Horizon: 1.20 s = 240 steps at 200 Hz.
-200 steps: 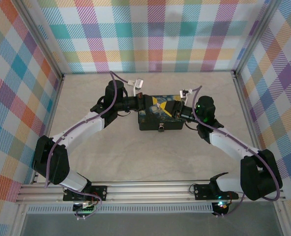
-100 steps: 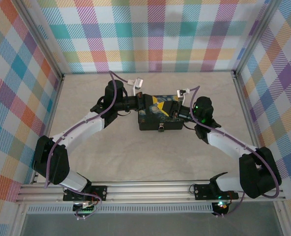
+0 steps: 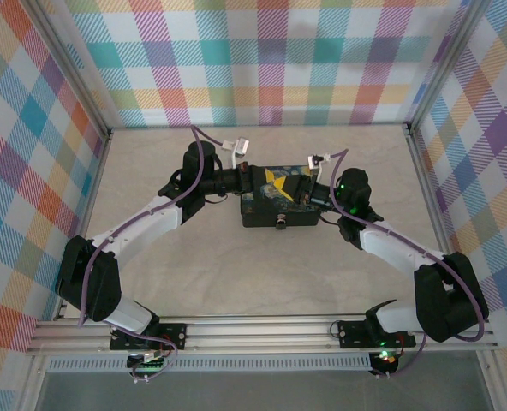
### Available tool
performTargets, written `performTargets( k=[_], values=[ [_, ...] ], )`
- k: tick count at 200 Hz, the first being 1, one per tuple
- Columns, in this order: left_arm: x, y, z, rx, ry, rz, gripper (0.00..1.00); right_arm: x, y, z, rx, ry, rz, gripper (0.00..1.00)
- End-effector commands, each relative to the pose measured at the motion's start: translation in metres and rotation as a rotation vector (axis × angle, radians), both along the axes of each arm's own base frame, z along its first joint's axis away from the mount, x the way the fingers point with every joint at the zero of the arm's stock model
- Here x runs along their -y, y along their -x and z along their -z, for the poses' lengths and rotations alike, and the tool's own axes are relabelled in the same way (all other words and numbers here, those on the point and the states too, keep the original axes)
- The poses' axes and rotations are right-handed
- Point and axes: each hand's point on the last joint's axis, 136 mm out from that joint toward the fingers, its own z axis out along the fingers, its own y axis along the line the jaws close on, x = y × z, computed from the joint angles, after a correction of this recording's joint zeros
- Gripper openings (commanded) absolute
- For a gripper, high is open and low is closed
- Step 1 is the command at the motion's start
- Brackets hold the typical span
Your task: Unlock the padlock with the key
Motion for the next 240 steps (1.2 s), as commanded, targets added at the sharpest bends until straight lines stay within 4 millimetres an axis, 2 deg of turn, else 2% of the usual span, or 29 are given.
performTargets(
  k=[1, 59, 67, 80, 89, 106, 137, 166, 197, 218, 240],
  values=[
    [0.0, 0.004, -0.008, 0.027, 0.025, 0.003, 0.0, -0.001, 0.002, -0.007, 0.031, -0.023, -0.005, 0.12],
    [-0.002, 0.0, -0.001, 0.006, 0.007, -0.02, 0.0, 0.001, 0.006, 0.001, 0.035, 0.003, -0.004, 0.04],
    [-0.003, -0.002, 0.002, -0.005, -0.001, -0.031, 0.1, 0.002, 0.007, 0.003, 0.037, 0.016, -0.002, 0.03],
    [-0.004, -0.006, 0.007, -0.019, -0.014, -0.048, 0.31, 0.003, 0.009, 0.008, 0.035, 0.043, 0.003, 0.03],
    [-0.005, -0.007, 0.01, -0.027, -0.022, -0.057, 0.41, 0.005, 0.01, 0.012, 0.03, 0.07, 0.006, 0.02],
    [-0.007, -0.008, 0.011, -0.03, -0.033, -0.069, 0.5, 0.007, 0.013, 0.02, 0.029, 0.115, 0.007, 0.01],
    [-0.013, -0.013, 0.021, -0.05, -0.092, -0.114, 0.57, 0.015, 0.017, 0.034, 0.022, 0.201, 0.009, 0.01],
    [-0.021, -0.011, 0.047, -0.085, -0.23, -0.186, 0.59, 0.026, 0.018, 0.05, -0.007, 0.281, 0.01, 0.01],
    [-0.021, 0.008, 0.098, -0.124, -0.436, -0.269, 0.6, 0.055, 0.017, 0.077, -0.087, 0.405, 0.055, 0.0],
    [-0.012, 0.023, 0.13, -0.114, -0.575, -0.308, 0.61, 0.083, 0.015, 0.091, -0.14, 0.475, 0.114, 0.0],
    [0.007, 0.033, 0.152, -0.073, -0.678, -0.315, 0.6, 0.102, 0.013, 0.094, -0.168, 0.486, 0.157, 0.0]
  ],
)
